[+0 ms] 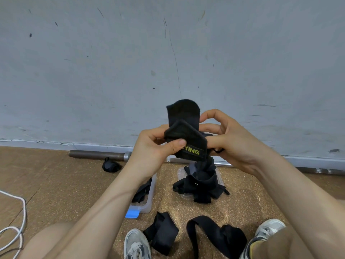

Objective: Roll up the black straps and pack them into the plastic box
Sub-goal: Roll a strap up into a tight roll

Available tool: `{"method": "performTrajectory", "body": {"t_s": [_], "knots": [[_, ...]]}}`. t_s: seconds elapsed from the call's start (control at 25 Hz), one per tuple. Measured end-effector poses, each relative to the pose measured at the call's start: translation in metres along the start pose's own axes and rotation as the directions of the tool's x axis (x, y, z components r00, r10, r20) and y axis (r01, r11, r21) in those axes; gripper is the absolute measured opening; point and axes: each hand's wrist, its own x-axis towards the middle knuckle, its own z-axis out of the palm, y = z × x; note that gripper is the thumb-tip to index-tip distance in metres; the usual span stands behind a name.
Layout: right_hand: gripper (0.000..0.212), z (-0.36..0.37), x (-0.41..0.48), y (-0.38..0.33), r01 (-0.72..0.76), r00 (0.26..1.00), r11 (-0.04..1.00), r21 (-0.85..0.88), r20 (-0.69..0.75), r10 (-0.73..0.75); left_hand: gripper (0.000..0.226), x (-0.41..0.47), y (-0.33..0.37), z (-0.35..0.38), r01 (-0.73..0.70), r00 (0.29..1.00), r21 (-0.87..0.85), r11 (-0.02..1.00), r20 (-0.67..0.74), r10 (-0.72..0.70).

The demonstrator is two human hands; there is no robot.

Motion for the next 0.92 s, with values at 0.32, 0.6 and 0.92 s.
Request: {"method": "performTrajectory", "body": {"t_s": [0.32,0.6,0.92], "knots": [[0.014,0.005,0.008,0.014,-0.141,0.990,0.987,0.073,0.034,0.139,0.025,0.001,0.006,0.002,-0.233,0.966,0.427,0.874,-0.002,0.259],[0.030,0.004,0.013,0.022,-0.041,0.994,0.982,-0.183,-0.107,0.022,0.005,-0.010,0.015,-0.002,-0.491,0.870,0.635,0.597,0.323,0.373],[0.043,0.016,0.003,0.015,0.236,0.963,0.914,-0.330,-0.048,-0.266,0.011,0.004,0.010,0.000,-0.116,0.985,0.353,0.928,-0.078,0.153]]}}
